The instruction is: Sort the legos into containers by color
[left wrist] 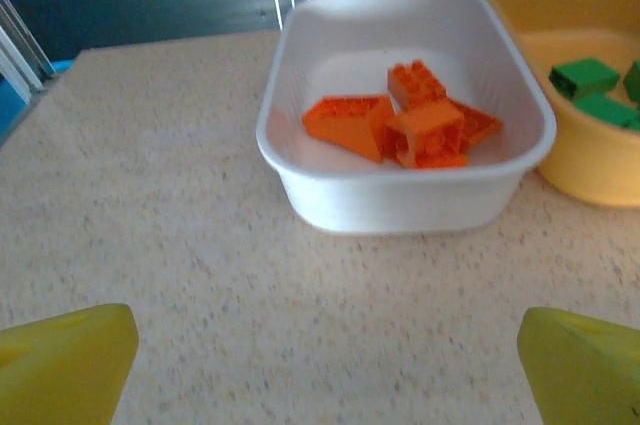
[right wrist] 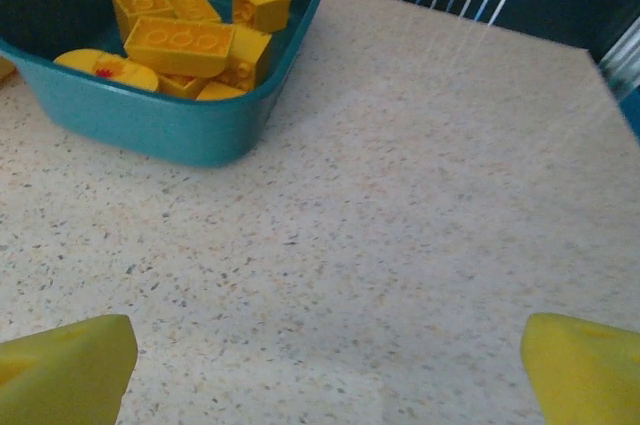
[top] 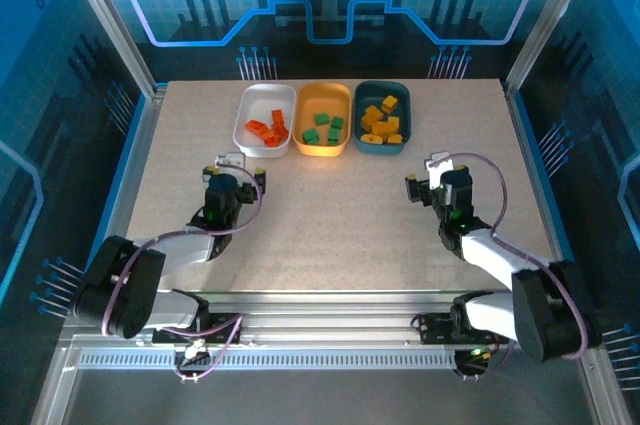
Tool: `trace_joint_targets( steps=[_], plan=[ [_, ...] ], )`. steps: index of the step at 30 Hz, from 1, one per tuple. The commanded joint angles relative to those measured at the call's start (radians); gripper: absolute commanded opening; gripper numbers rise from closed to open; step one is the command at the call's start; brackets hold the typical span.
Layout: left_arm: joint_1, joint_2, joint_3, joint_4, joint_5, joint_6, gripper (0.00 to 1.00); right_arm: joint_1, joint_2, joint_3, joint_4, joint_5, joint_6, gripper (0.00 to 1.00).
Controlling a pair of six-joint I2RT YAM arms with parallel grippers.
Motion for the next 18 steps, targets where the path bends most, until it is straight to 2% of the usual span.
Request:
trace_joint_targets(
  steps=[1, 5, 8, 14, 16, 18],
  plan=[
    [0.044, 0.009, 0.017, 0.169, 0.039, 0.068, 0.99, -0.054, 0.081, -0.025, 0.221, -0.097, 0.047, 1.00],
    [0.096, 0.010, 0.008, 0.167, 0.083, 0.103, 0.99, -0.111, 0.150, -0.016, 0.281, -0.135, 0.090, 1.00],
    [0.148, -0.011, 0.012, 0.129, 0.189, 0.057, 0.99, -0.149, 0.226, -0.001, 0.306, -0.164, 0.129, 1.00],
    [0.172, -0.098, -0.095, 0.130, 0.216, -0.008, 0.99, -0.130, 0.255, 0.017, 0.299, -0.157, 0.106, 1.00],
    [0.202, -0.015, -0.149, 0.251, 0.248, -0.038, 0.99, -0.128, 0.256, 0.020, 0.297, -0.156, 0.102, 1.00],
    [0.200, 0.124, -0.217, 0.525, 0.271, -0.024, 0.99, -0.118, 0.258, 0.030, 0.283, -0.154, 0.089, 1.00]
  ],
)
